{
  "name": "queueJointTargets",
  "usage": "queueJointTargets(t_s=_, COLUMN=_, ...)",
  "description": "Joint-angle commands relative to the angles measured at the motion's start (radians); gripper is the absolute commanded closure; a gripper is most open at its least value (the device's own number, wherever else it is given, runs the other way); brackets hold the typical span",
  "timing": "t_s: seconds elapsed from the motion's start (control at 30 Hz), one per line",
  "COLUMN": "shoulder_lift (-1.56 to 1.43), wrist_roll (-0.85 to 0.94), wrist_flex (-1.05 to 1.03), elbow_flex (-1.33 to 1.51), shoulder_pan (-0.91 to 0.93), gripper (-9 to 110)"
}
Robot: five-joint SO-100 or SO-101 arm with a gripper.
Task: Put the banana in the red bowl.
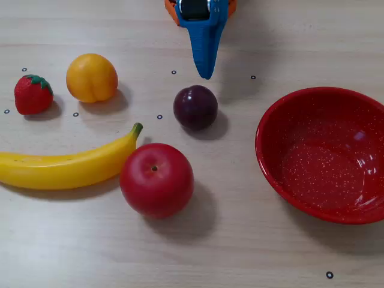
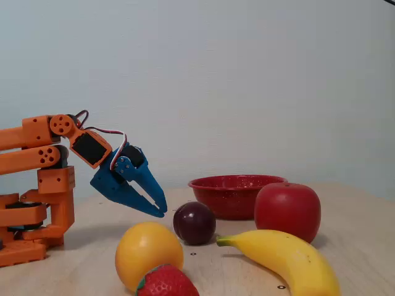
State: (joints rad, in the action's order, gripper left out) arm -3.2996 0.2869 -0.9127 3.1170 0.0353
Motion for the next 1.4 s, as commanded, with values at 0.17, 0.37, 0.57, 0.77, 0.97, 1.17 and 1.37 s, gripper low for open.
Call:
queueJointTargets(t_s=0.17, shoulder_lift=-0.011, wrist_roll=-0.011, wrist_flex=0.000, elbow_flex=-0.049, shoulder_pan=-0.015, gripper=101)
queueJointTargets(t_s=0.37, shoulder_lift=-0.011, wrist_roll=-0.011, wrist_flex=0.000, elbow_flex=-0.049, shoulder_pan=-0.015, gripper=101)
queueJointTargets(t_s=0.57, shoulder_lift=0.114, wrist_roll=-0.083, wrist_flex=0.028, elbow_flex=-0.150, shoulder_pan=-0.028, gripper=101)
queueJointTargets(t_s=0.77, shoulder_lift=0.428, wrist_roll=-0.100, wrist_flex=0.005, elbow_flex=-0.460, shoulder_pan=-0.041, gripper=101)
queueJointTargets(t_s=0.97, shoulder_lift=0.793, wrist_roll=-0.123, wrist_flex=-0.075, elbow_flex=-0.854, shoulder_pan=-0.115, gripper=101)
queueJointTargets(t_s=1.17, shoulder_lift=1.273, wrist_roll=-0.192, wrist_flex=-0.428, elbow_flex=-1.460, shoulder_pan=-0.242, gripper=101)
queueJointTargets(t_s=1.37, shoulder_lift=1.755, wrist_roll=-0.291, wrist_flex=-0.696, elbow_flex=-2.111, shoulder_pan=-0.360, gripper=101)
